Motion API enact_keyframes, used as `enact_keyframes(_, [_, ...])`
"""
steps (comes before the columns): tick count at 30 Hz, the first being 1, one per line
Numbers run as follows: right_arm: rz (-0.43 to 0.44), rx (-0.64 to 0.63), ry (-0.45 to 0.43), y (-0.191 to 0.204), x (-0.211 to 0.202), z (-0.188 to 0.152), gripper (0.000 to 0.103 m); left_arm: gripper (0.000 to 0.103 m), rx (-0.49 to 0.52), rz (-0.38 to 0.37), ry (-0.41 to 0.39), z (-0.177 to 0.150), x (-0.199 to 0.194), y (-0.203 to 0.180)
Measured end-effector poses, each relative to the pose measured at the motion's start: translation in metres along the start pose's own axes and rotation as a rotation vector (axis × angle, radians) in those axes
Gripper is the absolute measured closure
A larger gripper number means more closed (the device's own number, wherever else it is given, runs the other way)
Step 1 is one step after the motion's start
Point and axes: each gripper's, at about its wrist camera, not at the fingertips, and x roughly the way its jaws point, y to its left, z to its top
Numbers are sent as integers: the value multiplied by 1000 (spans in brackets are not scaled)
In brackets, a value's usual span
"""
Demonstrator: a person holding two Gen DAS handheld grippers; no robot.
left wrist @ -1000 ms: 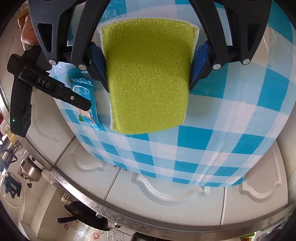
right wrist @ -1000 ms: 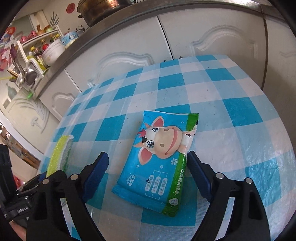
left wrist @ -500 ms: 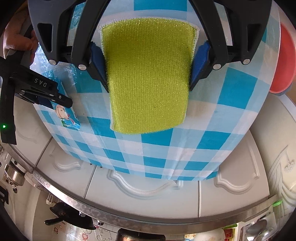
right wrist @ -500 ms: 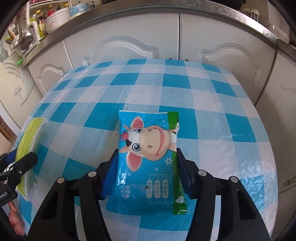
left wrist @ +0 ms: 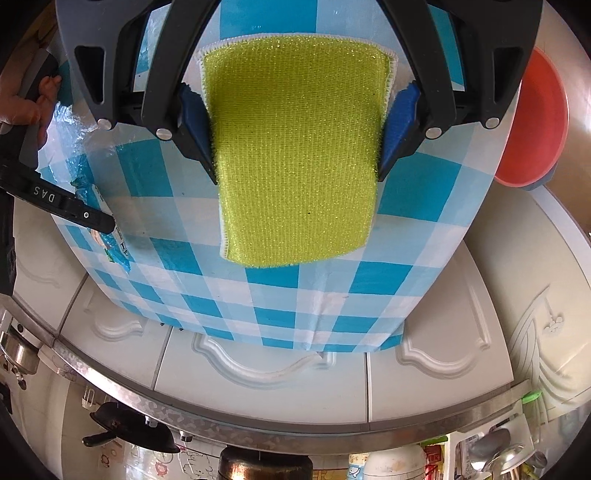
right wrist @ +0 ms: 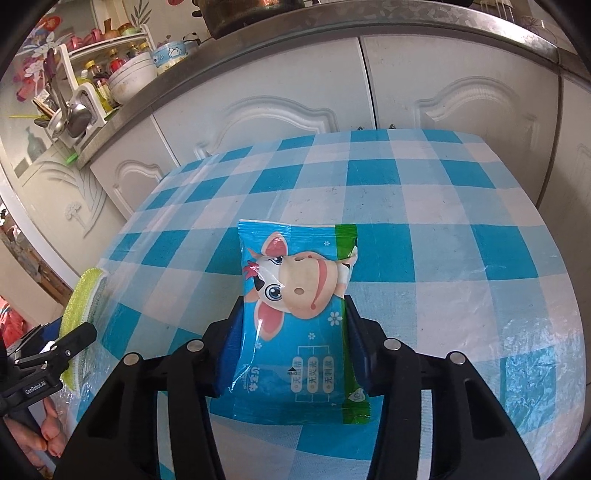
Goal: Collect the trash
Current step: 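Carry the sponge and wipe packet to the red bucket and release both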
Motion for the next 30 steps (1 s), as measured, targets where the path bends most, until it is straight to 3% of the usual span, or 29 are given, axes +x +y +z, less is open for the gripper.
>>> enact_keyframes(16, [237, 65, -31, 28, -11, -7, 53, 24, -59, 69, -30, -21, -40, 47])
enact_keyframes(30, [319, 0, 16, 84, -12, -24, 53, 24, -149, 126, -62, -42, -74, 102])
